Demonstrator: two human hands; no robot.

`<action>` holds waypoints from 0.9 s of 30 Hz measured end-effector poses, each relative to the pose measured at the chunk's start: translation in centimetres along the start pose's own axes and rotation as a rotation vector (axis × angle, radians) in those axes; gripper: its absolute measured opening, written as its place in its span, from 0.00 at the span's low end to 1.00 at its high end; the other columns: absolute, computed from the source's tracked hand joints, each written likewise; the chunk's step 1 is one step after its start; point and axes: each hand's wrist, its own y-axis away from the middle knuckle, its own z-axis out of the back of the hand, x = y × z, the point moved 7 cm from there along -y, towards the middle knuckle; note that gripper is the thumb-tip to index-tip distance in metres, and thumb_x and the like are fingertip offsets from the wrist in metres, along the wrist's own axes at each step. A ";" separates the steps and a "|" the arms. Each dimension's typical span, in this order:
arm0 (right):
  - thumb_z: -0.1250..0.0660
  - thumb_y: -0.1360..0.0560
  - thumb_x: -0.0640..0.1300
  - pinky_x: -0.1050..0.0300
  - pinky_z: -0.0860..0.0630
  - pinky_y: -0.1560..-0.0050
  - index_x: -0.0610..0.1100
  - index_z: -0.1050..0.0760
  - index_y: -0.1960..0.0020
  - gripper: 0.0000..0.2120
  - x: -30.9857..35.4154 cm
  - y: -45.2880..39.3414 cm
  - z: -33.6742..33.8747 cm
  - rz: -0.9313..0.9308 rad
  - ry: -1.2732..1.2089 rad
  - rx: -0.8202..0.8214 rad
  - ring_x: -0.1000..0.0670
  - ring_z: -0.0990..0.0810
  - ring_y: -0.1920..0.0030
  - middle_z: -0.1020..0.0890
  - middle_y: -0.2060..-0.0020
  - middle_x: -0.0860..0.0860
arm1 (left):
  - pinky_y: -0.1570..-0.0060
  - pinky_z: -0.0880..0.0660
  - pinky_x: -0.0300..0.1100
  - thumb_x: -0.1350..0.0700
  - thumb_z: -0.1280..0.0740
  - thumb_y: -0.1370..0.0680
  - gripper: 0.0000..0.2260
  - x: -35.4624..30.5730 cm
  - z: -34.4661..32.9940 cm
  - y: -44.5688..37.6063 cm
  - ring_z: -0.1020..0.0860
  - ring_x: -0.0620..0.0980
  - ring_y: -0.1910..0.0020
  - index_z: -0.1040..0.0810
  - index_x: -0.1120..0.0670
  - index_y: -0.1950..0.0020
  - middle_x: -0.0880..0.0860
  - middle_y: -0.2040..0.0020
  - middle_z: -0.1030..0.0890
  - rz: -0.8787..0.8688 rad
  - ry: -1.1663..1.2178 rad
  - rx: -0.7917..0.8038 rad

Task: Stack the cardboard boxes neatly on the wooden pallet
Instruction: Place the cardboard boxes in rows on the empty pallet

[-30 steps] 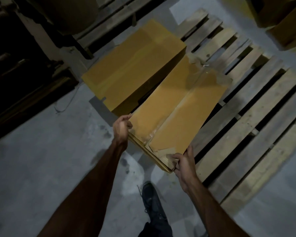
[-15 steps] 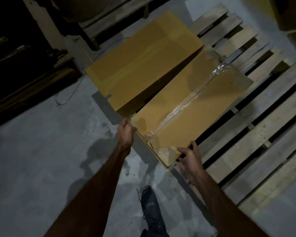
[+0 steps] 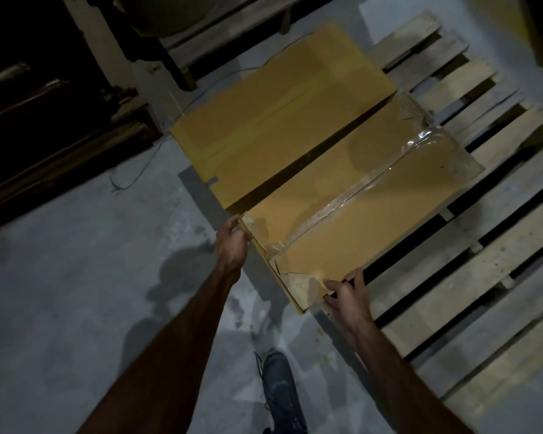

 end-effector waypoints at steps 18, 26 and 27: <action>0.30 0.20 0.36 0.38 0.24 0.32 0.55 0.55 0.14 0.46 -0.5 -0.3 -2.3 0.056 0.011 -0.046 0.37 0.25 0.29 0.35 0.19 0.44 | 0.40 0.18 0.60 0.62 0.37 0.36 0.42 0.5 1.5 -2.1 0.18 0.56 0.37 0.30 0.44 0.21 0.51 0.33 0.18 0.041 0.009 -0.022; 0.31 0.20 0.34 0.39 0.24 0.31 0.54 0.49 0.15 0.43 -0.4 -0.6 -2.4 0.061 -0.035 -0.048 0.37 0.25 0.29 0.35 0.19 0.44 | 0.38 0.19 0.61 0.64 0.36 0.33 0.34 -1.3 1.0 -0.2 0.19 0.56 0.39 0.24 0.47 0.27 0.49 0.39 0.17 0.030 0.038 -0.037; 0.31 0.20 0.34 0.38 0.24 0.31 0.54 0.49 0.15 0.42 -0.4 -0.7 -2.4 0.063 -0.034 -0.047 0.37 0.25 0.29 0.35 0.19 0.45 | 0.37 0.20 0.60 0.63 0.36 0.34 0.37 -1.5 1.0 0.2 0.19 0.55 0.39 0.27 0.48 0.23 0.49 0.37 0.17 0.039 0.030 -0.049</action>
